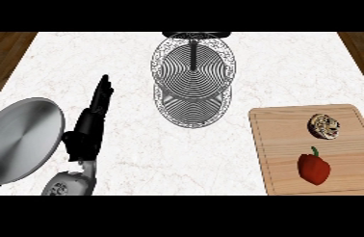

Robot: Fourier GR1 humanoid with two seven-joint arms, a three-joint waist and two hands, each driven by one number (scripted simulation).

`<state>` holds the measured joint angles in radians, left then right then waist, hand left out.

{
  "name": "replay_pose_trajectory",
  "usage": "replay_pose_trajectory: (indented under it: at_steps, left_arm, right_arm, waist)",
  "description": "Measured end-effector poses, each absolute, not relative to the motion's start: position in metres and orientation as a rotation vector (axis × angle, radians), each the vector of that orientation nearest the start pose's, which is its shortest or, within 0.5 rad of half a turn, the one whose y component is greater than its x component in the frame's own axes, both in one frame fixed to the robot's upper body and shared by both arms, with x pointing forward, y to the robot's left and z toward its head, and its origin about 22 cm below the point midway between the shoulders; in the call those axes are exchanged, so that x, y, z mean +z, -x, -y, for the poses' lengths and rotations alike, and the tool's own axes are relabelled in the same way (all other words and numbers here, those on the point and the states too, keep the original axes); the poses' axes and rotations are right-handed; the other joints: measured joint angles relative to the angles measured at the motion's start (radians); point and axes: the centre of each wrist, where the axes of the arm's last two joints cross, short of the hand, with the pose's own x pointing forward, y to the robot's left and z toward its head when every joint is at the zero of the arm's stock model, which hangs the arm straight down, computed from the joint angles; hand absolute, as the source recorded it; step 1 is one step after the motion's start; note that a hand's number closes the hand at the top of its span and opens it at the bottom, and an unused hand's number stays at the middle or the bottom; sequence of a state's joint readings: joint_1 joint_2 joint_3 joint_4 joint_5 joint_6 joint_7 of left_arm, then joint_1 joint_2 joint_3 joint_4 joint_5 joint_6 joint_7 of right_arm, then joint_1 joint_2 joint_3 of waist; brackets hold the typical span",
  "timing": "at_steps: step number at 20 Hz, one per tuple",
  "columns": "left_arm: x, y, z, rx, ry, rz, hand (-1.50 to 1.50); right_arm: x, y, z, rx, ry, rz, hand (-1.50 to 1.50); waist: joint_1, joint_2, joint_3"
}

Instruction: Pick the cupcake from the cutting board and place it in the tiered basket

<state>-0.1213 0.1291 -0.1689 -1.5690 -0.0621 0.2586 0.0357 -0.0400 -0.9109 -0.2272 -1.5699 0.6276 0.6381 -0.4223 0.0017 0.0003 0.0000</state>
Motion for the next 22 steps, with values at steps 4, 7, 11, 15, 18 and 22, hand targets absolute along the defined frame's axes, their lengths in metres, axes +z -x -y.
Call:
replay_pose_trajectory:
  at_steps: [4,7,11,15,18,22]
  left_arm:
    - [0.035,-0.267,-0.207,-0.107,-0.192,1.657,0.0]
    - [0.035,-0.268,-0.204,-0.106,-0.189,1.658,0.0]
    - [0.037,-0.267,-0.205,-0.112,-0.194,1.657,0.0]
    - [0.025,-0.267,-0.206,-0.113,-0.193,1.664,0.0]
    - [0.031,-0.268,-0.202,-0.117,-0.188,1.663,0.0]
    - [0.032,-0.265,-0.204,-0.108,-0.185,1.668,0.0]
  right_arm:
    - [0.173,-0.247,0.432,1.488,0.666,1.208,-1.5]
    - [0.164,-0.254,0.435,1.473,0.697,1.191,-1.5]
    - [0.146,-0.258,0.438,1.437,0.717,1.171,-1.5]
    - [0.135,-0.263,0.451,1.422,0.697,1.149,-1.5]
    - [0.13,-0.269,0.449,1.421,0.673,1.136,-1.5]
    - [0.117,-0.268,0.449,1.428,0.644,1.149,-1.5]
  waist:
    - [0.0,0.0,0.0]
    - [0.001,0.0,0.0]
    - [0.001,0.0,0.0]
    - [0.001,0.0,0.0]
    - [0.001,0.0,0.0]
    - [0.001,0.0,0.0]
